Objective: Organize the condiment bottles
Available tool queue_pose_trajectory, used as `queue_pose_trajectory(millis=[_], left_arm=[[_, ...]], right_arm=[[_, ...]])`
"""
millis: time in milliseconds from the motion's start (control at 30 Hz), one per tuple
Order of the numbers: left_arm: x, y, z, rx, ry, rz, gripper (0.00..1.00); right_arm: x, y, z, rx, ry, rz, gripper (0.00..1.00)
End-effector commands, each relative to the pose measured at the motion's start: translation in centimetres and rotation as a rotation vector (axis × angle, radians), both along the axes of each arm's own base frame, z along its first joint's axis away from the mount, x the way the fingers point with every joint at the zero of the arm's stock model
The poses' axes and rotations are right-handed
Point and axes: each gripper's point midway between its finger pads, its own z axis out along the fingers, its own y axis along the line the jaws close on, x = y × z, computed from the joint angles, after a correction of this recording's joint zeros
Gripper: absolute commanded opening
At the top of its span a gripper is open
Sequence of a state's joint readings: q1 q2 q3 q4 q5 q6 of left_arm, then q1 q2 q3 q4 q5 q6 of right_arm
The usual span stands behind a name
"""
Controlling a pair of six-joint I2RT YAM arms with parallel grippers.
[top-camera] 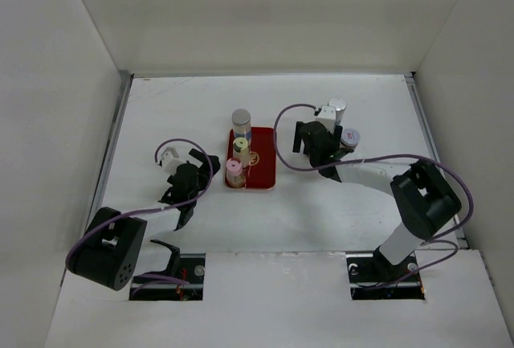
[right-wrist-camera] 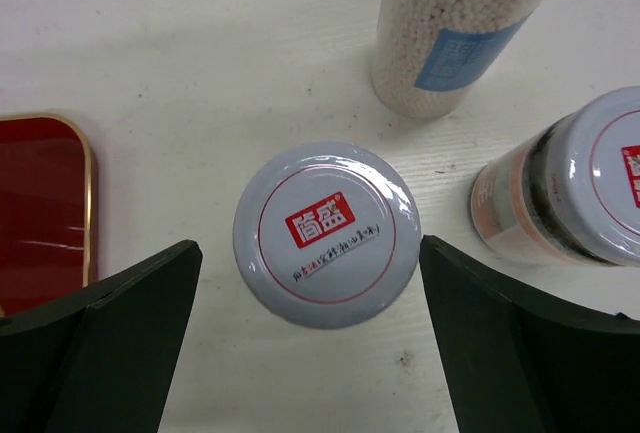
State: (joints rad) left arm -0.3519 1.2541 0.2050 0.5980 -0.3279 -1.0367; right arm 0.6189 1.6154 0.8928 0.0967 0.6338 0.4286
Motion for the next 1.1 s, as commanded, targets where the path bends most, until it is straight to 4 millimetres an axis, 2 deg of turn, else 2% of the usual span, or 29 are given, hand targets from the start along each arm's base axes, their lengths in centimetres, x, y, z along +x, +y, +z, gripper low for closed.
queue_pose_trajectory(millis=[0,67,133,233,400,500,600,800,933,1067], left_arm=[[0.4,-0.3,0.3,-0.005,-0.01,-0.008,1.0],[0.6,-0.3,0.5,-0.007,-0.015,-0.008,1.0],[0.6,-0.4,0.3,-0.005,-0.009,-0.009,1.0],[0.5,-0.3,0.2,-0.005,-0.009,-0.008,1.0],[0.5,-0.2,0.0,-0.002,-0.003,-0.007,1.0],[0.5,-0.2,0.2,-0.005,-0.009,-0.005,1.0],[0.6,-0.2,0.2,-0.004,-0.006,-0.006,1.0],[0.5,-0.1,0.5,-0.006,-0.018,-0.001,1.0],[0.4,0.0,0.4,-0.005,-0.016,-0.001,1.0],[0.5,0.0,0.3,-0.004,-0.012,-0.001,1.0]], right_arm=[[2.3,0.5,1.7,0.015,-0.041,-0.016,0.94],[2.7,0.6,1.6,0.02,-0.048,-0.021,0.88],[3.3,0.7,2.0,0.038,-0.069,-0.022,0.76],[4.1,1.5,4.0,0.063,-0.134,-0.002,0.61],[3.7,5.3,9.7,0.125,-0.28,0.092,0.56],[3.5,8.1,11.6,0.147,-0.327,0.148,0.56],[4.2,10.9,11.6,0.149,-0.328,0.188,0.57],[6.1,15.4,9.5,0.159,-0.293,0.256,0.59],[6.9,17.1,8.5,0.182,-0.277,0.282,0.59],[7.3,17.4,7.6,0.182,-0.265,0.281,0.64]])
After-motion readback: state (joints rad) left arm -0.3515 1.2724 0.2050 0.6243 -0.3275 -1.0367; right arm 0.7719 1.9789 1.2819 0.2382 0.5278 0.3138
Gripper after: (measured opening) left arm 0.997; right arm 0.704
